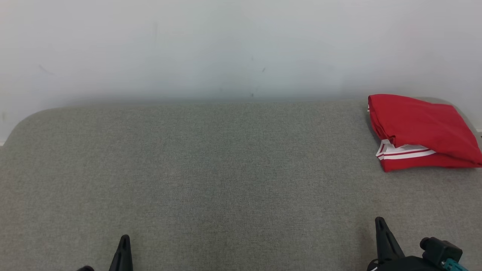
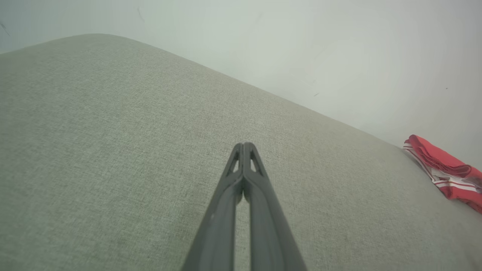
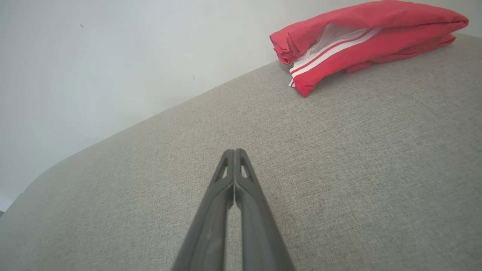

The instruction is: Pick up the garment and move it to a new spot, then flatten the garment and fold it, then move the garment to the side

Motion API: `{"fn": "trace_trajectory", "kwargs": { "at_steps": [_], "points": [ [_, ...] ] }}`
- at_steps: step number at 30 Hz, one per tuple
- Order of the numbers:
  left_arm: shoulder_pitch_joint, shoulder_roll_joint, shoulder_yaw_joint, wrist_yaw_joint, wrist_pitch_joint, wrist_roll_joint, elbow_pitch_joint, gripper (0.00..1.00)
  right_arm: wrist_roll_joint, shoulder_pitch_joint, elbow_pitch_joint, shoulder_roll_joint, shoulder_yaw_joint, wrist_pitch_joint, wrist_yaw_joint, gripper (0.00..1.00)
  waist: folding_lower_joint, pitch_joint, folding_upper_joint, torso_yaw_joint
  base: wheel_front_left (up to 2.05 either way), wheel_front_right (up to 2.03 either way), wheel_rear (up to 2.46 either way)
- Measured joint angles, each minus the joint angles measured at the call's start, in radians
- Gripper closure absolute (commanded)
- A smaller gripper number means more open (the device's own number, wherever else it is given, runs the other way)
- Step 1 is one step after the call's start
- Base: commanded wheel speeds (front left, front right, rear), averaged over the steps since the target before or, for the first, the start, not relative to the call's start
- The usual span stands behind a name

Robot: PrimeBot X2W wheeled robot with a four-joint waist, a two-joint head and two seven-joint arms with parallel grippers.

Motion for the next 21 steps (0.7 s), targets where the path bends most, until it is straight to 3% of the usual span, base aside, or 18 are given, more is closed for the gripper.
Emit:
{"fn": "trace_trajectory", "kwargs": {
  "at_steps": [21],
  "points": [
    [-0.110, 0.000, -0.028, 0.000, 0.041, -0.339, 0.059, 1.00, 0.310, -0.092, 0.041, -0.002, -0.077, 0.116, 0.000, 1.00, 0.0000, 0.005, 0.0000, -0.002, 0.00, 0.00, 0.00]
  ]
}}
